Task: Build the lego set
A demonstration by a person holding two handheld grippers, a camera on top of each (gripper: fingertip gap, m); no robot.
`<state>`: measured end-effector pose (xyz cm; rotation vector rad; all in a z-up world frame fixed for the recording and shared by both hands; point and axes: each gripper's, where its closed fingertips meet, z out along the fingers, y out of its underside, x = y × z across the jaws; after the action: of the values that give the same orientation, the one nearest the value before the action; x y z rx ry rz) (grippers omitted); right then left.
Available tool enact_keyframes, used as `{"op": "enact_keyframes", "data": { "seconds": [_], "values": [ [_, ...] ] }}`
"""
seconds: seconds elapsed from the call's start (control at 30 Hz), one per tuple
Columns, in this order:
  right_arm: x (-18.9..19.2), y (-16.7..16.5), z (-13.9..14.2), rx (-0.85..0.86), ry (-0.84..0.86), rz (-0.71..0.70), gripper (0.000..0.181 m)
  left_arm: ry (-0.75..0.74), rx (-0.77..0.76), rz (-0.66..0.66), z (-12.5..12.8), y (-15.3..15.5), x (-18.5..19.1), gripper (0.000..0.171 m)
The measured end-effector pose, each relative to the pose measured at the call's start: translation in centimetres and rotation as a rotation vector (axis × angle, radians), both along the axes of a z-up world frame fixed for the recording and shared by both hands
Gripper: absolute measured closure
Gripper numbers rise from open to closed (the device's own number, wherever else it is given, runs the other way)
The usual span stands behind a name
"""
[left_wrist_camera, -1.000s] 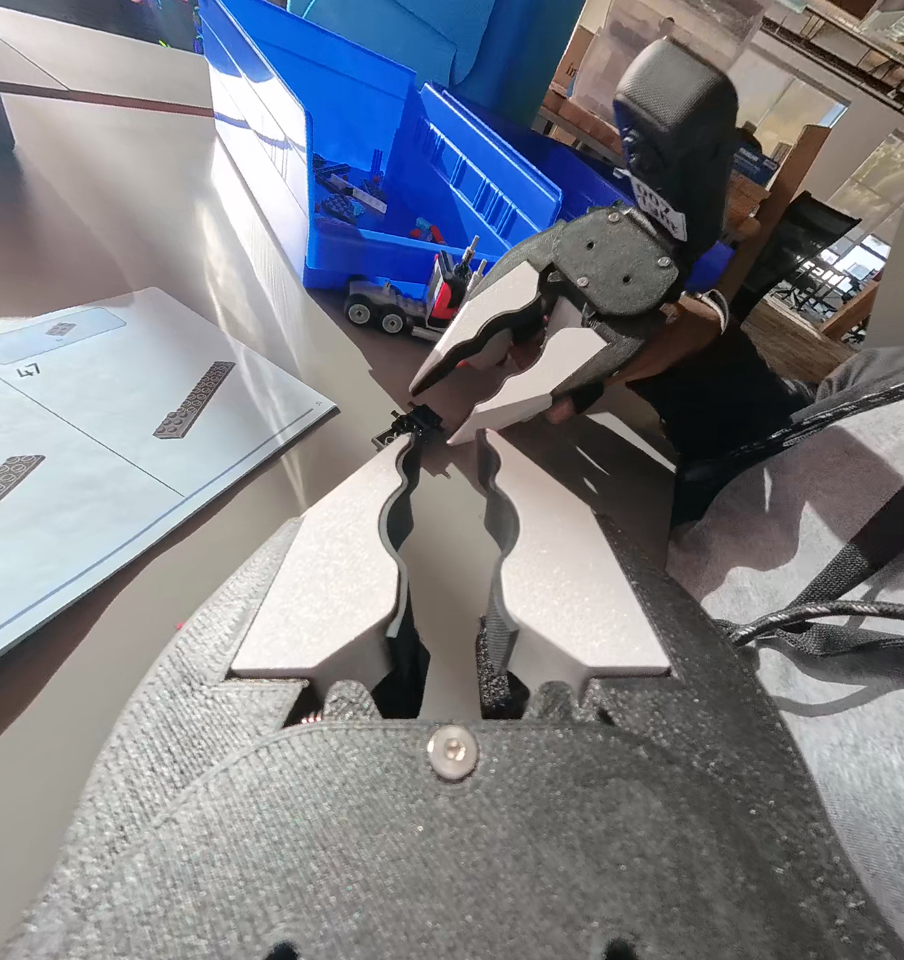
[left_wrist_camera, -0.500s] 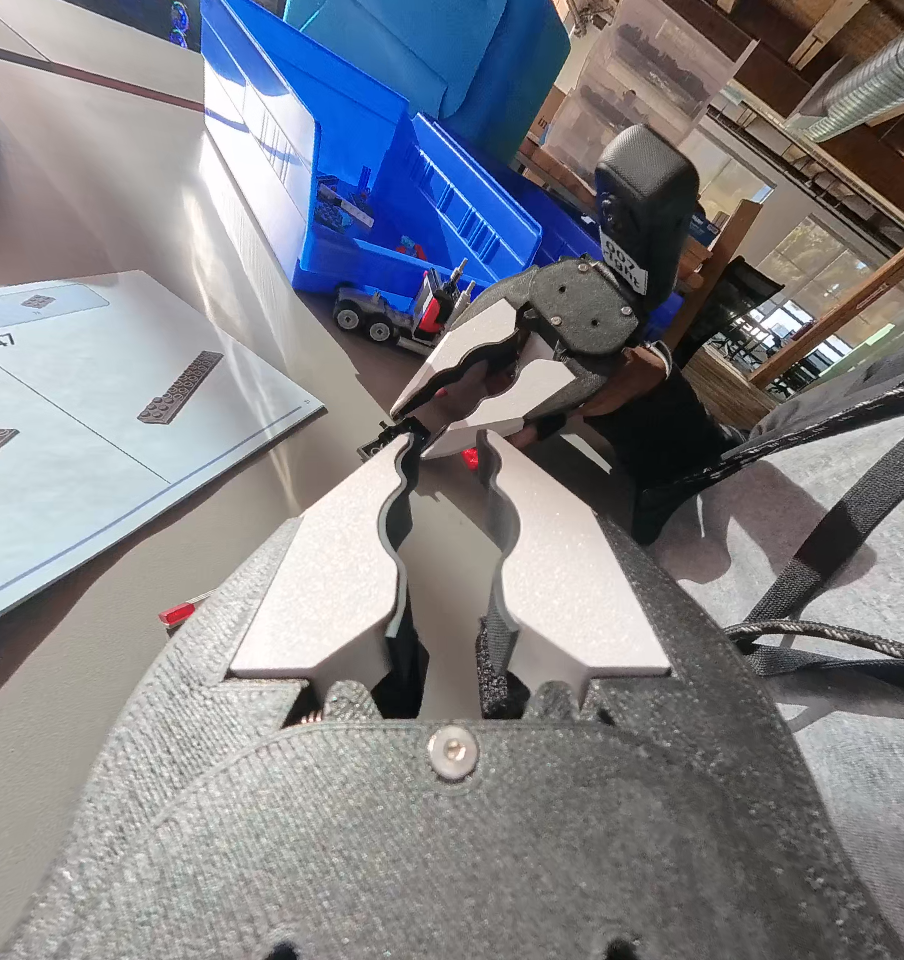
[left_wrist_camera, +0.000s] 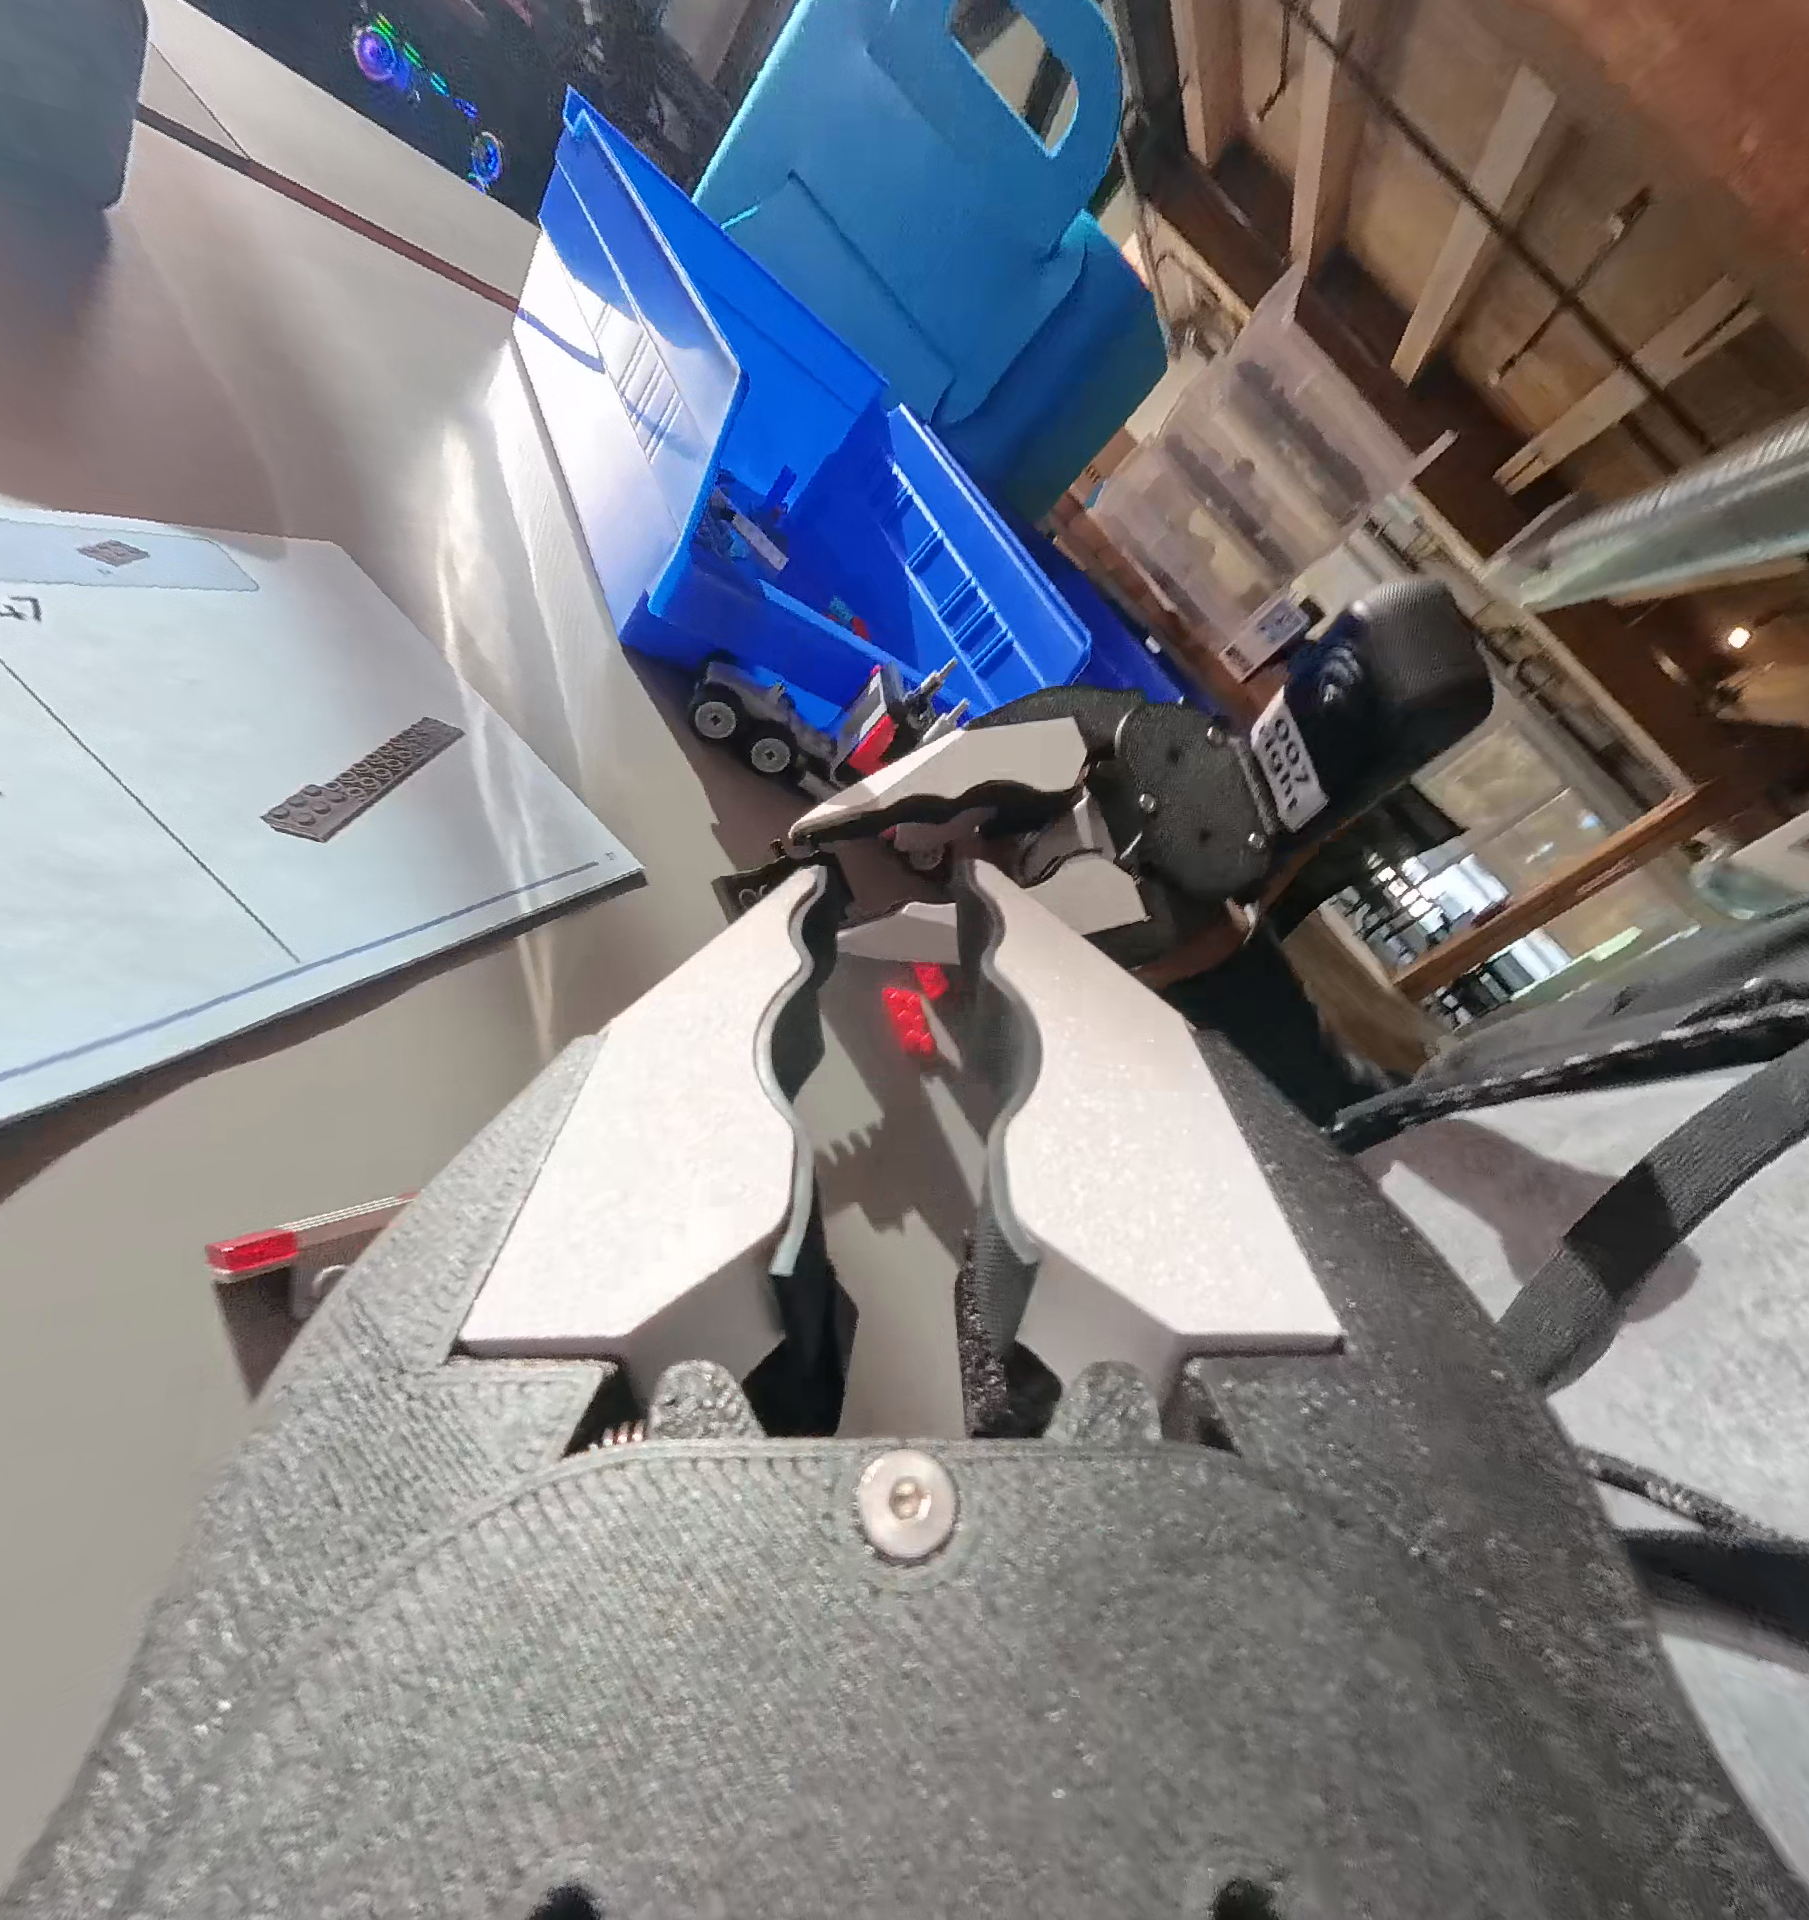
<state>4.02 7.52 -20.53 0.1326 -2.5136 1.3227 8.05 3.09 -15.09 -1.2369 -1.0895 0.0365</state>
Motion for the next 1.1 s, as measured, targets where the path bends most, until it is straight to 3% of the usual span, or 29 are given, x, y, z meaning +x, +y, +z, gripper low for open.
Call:
{"op": "enact_keyframes", "data": {
  "seconds": [0.1, 0.23, 0.67, 1.1],
  "values": [
    [0.3, -0.1, 0.9, -0.06, 0.03, 0.028, 0.149, -0.008, 0.055, 0.03, 0.3, 0.6, -0.4, 0.145],
    [1.0, -0.2, 2.2, -0.143, 0.057, 0.075, 0.149, 0.005, -0.001, 0.065, 0.0, 0.8, -0.8, 0.141],
    [3.7, -0.7, 4.7, -0.275, 0.183, 0.196, 0.15, 0.066, -0.023, -0.055, 0.5, 3.1, 0.3, 0.134],
    [4.3, -0.6, 5.5, -0.322, 0.306, 0.213, 0.149, 0.079, -0.053, -0.094, 0.4, 3.9, 0.8, 0.15]
  ]
}}
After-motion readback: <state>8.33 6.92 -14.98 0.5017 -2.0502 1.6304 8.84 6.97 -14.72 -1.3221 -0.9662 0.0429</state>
